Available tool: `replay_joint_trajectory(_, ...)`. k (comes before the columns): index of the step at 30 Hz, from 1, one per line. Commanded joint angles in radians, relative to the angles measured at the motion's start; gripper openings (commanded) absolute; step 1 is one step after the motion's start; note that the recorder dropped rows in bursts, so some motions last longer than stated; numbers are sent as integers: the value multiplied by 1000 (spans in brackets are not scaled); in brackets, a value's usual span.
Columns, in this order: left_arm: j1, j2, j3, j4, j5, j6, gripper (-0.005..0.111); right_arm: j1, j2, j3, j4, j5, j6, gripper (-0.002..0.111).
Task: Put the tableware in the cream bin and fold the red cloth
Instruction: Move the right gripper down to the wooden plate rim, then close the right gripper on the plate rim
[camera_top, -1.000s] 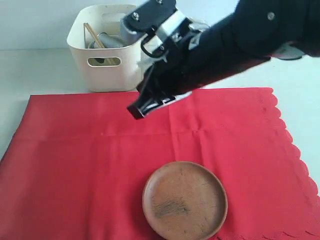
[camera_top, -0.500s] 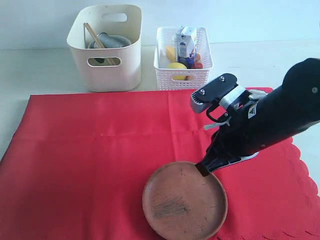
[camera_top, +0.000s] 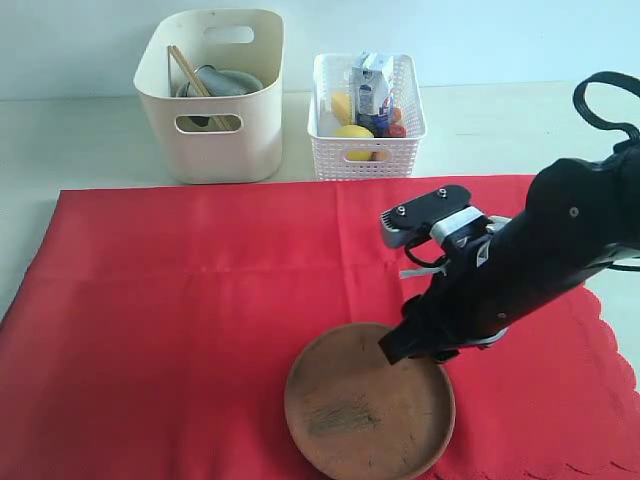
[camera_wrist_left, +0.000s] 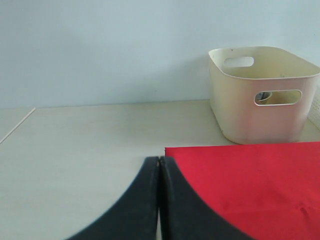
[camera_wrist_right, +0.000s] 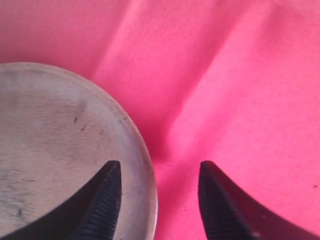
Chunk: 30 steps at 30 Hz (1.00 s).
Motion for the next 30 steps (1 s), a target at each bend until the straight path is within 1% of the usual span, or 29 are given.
replay_joint_trajectory(1, 0, -7, 3, -5, 0, -1, 1, -2, 7, 2, 59, 5, -76, 48)
replay_joint_trajectory(3, 0, -7, 3, -5, 0, -1, 1, -2, 23, 2, 110, 5, -122, 48)
replay_joint_trajectory(6, 0, -7, 3, -5, 0, -1, 1, -2, 66, 2, 228, 5, -261, 48)
replay_joint_trajectory(7, 0, -7, 3, -5, 0, -1, 1, -2, 100, 2, 311, 7, -363, 46)
replay_joint_trajectory(8, 0, -7, 3, -5, 0, -1, 1, -2, 112, 2, 338, 8, -395, 43)
replay_joint_trajectory(9, 0, -7, 3, -5, 0, -1, 1, -2, 132, 2, 357, 4, -430, 35)
replay_joint_trajectory(10, 0, -7, 3, -5, 0, -1, 1, -2, 138, 2, 357, 4, -430, 32)
replay_joint_trajectory(11, 0, -7, 3, -5, 0, -1, 1, -2, 141, 2, 357, 6, -430, 23)
replay_joint_trajectory(12, 0, -7, 3, -5, 0, -1, 1, -2, 141, 2, 357, 9, -430, 20)
replay_joint_trajectory(14, 0, -7, 3, -5, 0, -1, 1, -2, 141, 2, 357, 9, -430, 10)
replay_joint_trajectory(16, 0, -7, 3, -5, 0, -1, 1, -2, 141, 2, 357, 9, -427, 5)
replay_joint_trajectory(30, 0, -7, 3, -5, 0, -1, 1, -2, 141, 2, 360, 10, -395, 4)
